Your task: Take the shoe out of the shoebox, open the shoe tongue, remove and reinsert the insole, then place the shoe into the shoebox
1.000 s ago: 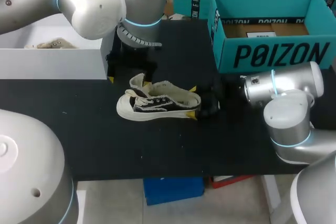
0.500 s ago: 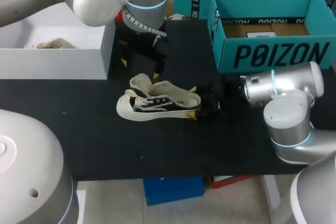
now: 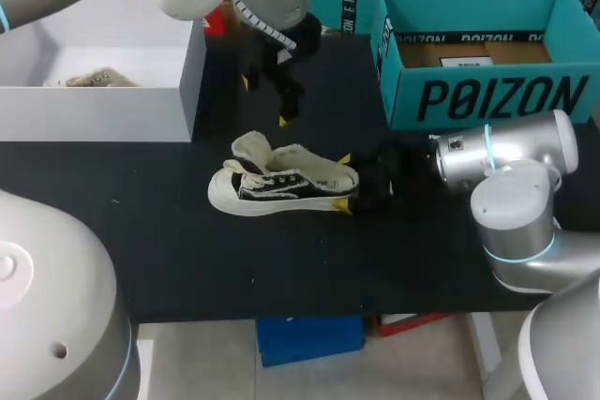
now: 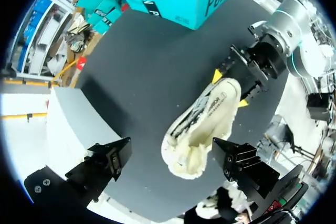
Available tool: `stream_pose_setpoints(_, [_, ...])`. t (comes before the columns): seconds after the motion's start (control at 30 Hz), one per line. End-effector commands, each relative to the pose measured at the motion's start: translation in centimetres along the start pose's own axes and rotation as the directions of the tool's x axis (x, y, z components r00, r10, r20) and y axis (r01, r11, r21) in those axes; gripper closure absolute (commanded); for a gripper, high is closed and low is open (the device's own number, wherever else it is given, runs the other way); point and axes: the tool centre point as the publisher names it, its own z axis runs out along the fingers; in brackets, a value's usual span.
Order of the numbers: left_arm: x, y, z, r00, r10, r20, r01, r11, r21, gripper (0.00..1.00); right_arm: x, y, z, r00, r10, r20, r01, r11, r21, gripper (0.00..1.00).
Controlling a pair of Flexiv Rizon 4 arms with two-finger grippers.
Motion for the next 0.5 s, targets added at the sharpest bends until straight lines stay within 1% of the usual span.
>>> stream_pose_setpoints(0.03, [-0.5, -1.0, 0.6, 0.916, 0.387, -0.103, -0.382, 0.922, 0.064, 0.00, 0.0, 0.0, 0.0, 1.000, 0.001, 0.000, -0.001, 1.000, 0.002, 1.00])
stream_pose_setpoints(0.17, [-0.7, -1.6, 0.8, 0.854, 0.491, -0.170, -0.480, 0.871, 0.106, 0.00, 0.0, 0.0, 0.0, 1.000, 0.001, 0.000, -0.001, 1.000, 0.002, 1.00])
stream_pose_setpoints(0.2, [-0.9, -1.8, 0.7, 0.814, 0.534, -0.229, -0.519, 0.845, 0.127, 0.00, 0.0, 0.0, 0.0, 1.000, 0.001, 0.000, -0.001, 1.000, 0.002, 1.00])
stream_pose_setpoints(0.3, [-1.0, -2.1, 0.5, 0.761, 0.589, -0.270, -0.567, 0.807, 0.163, 0.00, 0.0, 0.0, 0.0, 1.000, 0.001, 0.000, -0.001, 1.000, 0.002, 1.00])
stream_pose_setpoints(0.4, [-0.7, -2.2, 0.3, 0.747, 0.608, -0.269, -0.583, 0.794, 0.174, 0.00, 0.0, 0.0, 0.0, 1.000, 0.001, 0.000, -0.001, 1.000, 0.002, 1.00])
stream_pose_setpoints(0.43, [-0.4, -2.2, 0.2, 0.728, 0.622, -0.288, -0.597, 0.782, 0.179, 0.00, 0.0, 0.0, 0.0, 1.000, 0.001, 0.000, -0.001, 1.000, 0.002, 1.00])
stream_pose_setpoints(0.5, [-0.2, -2.1, 0.1, 0.725, 0.620, -0.299, -0.595, 0.783, 0.182, 0.00, 0.0, 0.0, 0.0, 1.000, 0.001, 0.000, -0.001, 1.000, 0.002, 1.00])
